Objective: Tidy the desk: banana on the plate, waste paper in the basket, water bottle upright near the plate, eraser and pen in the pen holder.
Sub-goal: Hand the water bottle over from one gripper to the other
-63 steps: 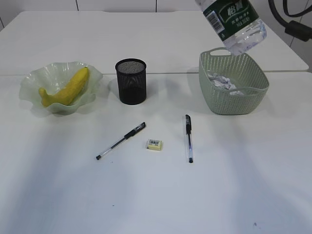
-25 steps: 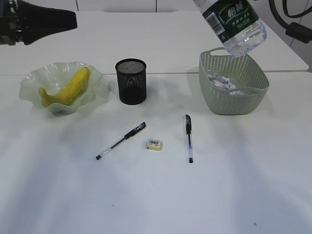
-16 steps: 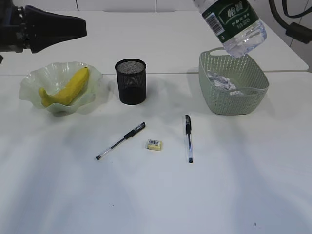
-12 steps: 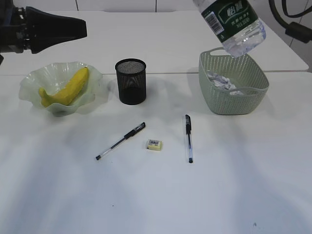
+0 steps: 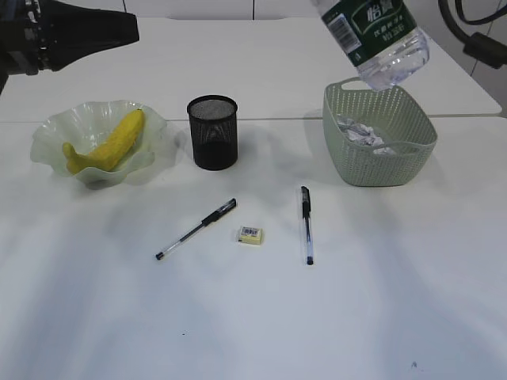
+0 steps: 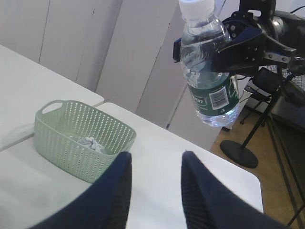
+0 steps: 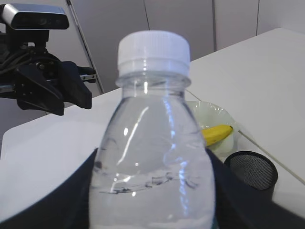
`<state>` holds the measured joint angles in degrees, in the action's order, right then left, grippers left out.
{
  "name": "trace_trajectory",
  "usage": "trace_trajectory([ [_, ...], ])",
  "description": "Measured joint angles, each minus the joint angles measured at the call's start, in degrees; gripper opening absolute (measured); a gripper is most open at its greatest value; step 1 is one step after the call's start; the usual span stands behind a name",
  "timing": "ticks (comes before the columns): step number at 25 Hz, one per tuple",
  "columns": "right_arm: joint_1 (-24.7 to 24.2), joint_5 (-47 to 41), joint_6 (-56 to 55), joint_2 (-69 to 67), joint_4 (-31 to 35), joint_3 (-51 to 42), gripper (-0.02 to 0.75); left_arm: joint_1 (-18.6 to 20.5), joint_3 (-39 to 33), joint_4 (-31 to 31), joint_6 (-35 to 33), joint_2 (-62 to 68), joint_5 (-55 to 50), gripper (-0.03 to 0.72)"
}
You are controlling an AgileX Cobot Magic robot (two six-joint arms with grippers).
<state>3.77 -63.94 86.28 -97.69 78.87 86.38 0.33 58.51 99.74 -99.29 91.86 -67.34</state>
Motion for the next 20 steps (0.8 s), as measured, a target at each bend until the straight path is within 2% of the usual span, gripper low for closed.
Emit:
trace_trajectory([
  [6,4.2,0.0,1.8,0.0,0.3,0.7,0.382,0.0,0.0,0.7,0.3,0.0,0.0,0.242],
  [11,6.4,0.0,2.0,0.0,0.8,5.5,0.382,-0.1,0.0,0.9,1.0,0.0,0.1,0.242],
  [15,6.4,0.0,1.4,0.0,2.9,9.7,0.381,-2.3,0.0,1.0,1.3,0.0,0.3,0.242],
  [20,6.7,-0.5,1.0,0.0,5.4,10.8,0.381,-5.5,0.0,1.0,1.3,0.0,0.3,0.242],
])
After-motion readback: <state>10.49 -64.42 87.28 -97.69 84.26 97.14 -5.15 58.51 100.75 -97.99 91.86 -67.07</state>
